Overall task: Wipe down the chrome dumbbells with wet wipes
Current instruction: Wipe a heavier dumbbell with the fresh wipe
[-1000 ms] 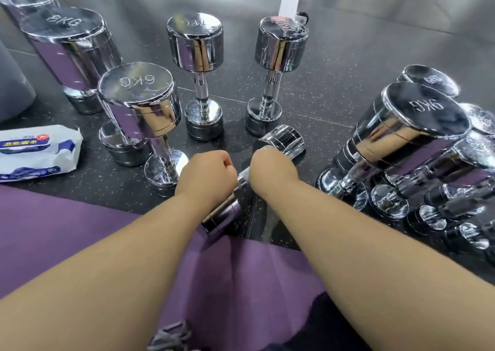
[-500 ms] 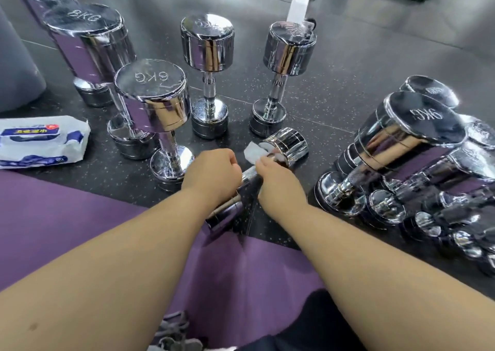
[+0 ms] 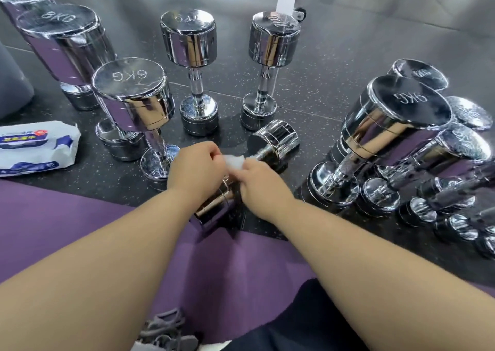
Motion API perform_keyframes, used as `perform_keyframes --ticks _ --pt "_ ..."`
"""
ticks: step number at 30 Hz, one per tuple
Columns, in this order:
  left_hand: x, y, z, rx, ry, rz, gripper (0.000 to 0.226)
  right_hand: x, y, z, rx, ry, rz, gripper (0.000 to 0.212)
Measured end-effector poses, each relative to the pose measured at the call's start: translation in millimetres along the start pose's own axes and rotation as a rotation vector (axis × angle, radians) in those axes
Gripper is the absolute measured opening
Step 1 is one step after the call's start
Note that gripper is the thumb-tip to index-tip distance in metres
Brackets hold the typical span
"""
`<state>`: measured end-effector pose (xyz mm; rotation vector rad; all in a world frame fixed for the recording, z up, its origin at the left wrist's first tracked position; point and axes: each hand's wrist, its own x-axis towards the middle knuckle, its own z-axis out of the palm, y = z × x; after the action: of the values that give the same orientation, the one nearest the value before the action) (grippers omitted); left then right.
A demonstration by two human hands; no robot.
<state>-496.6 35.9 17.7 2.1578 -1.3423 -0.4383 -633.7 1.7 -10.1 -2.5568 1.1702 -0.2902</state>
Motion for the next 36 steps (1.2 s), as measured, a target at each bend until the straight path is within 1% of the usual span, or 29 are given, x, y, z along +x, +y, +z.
perform_keyframes --ticks 2,3,4,5,8,10,12,14,16,18,19,20,21,23,25,26,27,29,31,32,34,36 --pt "-1.0 -0.5 -0.7 -0.016 0.008 0.008 0.02 6.6 14.8 -8.9 -0.042 0.053 0.197 0.041" --pt "-0.8 0.1 -0.4 -0.017 0.008 0.008 0.02 7.9 17.0 -10.1 -0.051 0.072 0.252 0.035" --pt "0.2 0.3 0.0 -0.012 0.006 0.0 0.02 8.3 10.7 -9.5 -0.032 0.084 0.248 0.031" --pt "1.5 0.7 0.3 -0.005 0.005 -0.011 0.02 8.3 0.2 -7.9 0.003 0.072 0.208 0.03" --pt "6.6 -1.7 -0.8 -0.019 0.013 -0.02 0.02 6.9 -23.3 0.3 0.128 -0.075 0.093 0.034" --pt "8.1 -5.1 -2.4 -0.043 0.022 -0.037 0.022 13.6 -17.3 -6.3 0.177 -0.059 0.139 0.036" --pt "9.5 -6.3 -2.7 -0.066 0.032 -0.039 0.023 20.5 -1.6 -11.7 0.131 -0.009 0.162 0.038" --pt "10.1 -7.0 -1.7 -0.068 0.032 -0.031 0.024 20.8 10.3 -9.3 -0.025 0.014 0.178 0.044" --pt "9.6 -6.6 -0.2 -0.06 0.022 -0.027 0.022 14.6 8.6 -1.4 -0.078 0.057 0.084 0.054" --pt "10.1 -6.4 0.4 -0.049 0.027 -0.026 0.021 8.1 -1.4 7.9 0.022 -0.025 -0.1 0.065" --pt "10.7 -6.4 0.2 -0.045 0.032 -0.024 0.021 8.3 -4.6 7.4 0.072 -0.099 -0.137 0.064" --pt "10.9 -5.9 -0.3 -0.044 0.036 -0.026 0.021 9.8 -7.7 2.1 0.098 -0.154 -0.134 0.061" --pt "10.7 -5.4 -0.6 -0.045 0.034 -0.034 0.021 11.6 -7.1 -3.6 0.079 -0.165 -0.107 0.062" --pt "10.0 -5.3 -0.9 -0.051 0.03 -0.037 0.021 17.2 3.5 -11.2 0.024 -0.104 -0.071 0.06" --pt "8.7 -6.2 -0.4 -0.047 0.032 -0.026 0.021 21.5 16.2 -14.4 -0.115 -0.041 -0.058 0.041" --pt "8.3 -5.9 -0.1 -0.042 0.029 -0.02 0.02 23.1 19.3 -13.3 -0.158 -0.02 -0.043 0.036" --pt "8.5 -6.0 0.3 -0.039 0.025 -0.017 0.02 23.8 15.2 -12.6 -0.152 -0.039 -0.032 0.037" --pt "8.9 -4.1 0.6 -0.038 0.019 -0.019 0.021 20.1 -0.2 -9.8 -0.088 -0.125 -0.1 0.039" --pt "8.7 -4.2 -0.1 -0.044 0.028 -0.027 0.021 16.0 -11.9 -8.7 -0.064 -0.192 -0.147 0.032" --pt "7.9 -4.3 -0.3 -0.045 0.033 -0.028 0.02 16.4 -13.6 -11.1 -0.107 -0.189 -0.148 0.032" --pt "5.5 -3.4 -0.5 -0.046 0.042 -0.023 0.02 25.5 -1.5 -14.9 -0.351 -0.182 -0.136 0.034" --pt "4.1 -2.3 1.3 -0.033 0.046 -0.006 0.02 31.4 6.5 -19.7 -0.561 -0.174 -0.087 0.034"
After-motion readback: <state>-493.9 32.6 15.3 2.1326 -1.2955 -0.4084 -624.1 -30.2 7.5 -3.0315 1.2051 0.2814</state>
